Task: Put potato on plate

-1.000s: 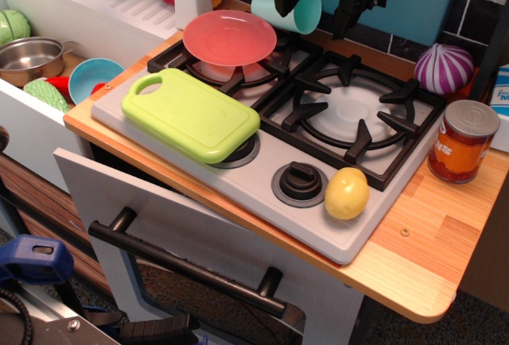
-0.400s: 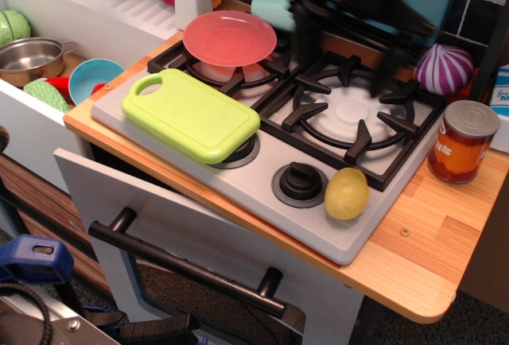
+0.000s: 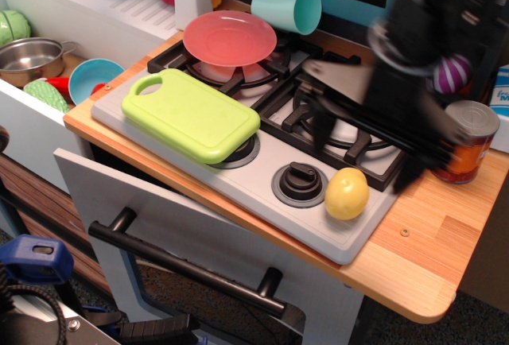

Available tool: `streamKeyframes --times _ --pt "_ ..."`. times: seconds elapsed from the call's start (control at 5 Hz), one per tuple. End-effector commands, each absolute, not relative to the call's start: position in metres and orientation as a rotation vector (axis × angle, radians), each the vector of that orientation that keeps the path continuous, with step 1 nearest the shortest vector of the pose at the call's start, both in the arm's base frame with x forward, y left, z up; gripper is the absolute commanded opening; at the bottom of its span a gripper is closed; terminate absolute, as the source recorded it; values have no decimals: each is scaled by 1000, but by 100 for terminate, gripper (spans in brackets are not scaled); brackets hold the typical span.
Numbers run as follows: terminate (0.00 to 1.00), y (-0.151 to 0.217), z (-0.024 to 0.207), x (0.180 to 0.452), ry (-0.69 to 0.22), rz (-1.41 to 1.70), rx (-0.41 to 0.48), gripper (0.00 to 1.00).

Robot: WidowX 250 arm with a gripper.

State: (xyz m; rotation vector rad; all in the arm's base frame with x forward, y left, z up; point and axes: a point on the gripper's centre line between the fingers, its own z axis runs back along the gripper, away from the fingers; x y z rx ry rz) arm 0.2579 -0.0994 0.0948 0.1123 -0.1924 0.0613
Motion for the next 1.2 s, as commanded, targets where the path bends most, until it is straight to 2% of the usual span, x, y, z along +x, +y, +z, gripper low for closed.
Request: streamKeyframes --times 0.0,1.0 --pt "0 -112 83 266 -235 82 72 100" --pt "0 -93 61 299 -204 100 56 100"
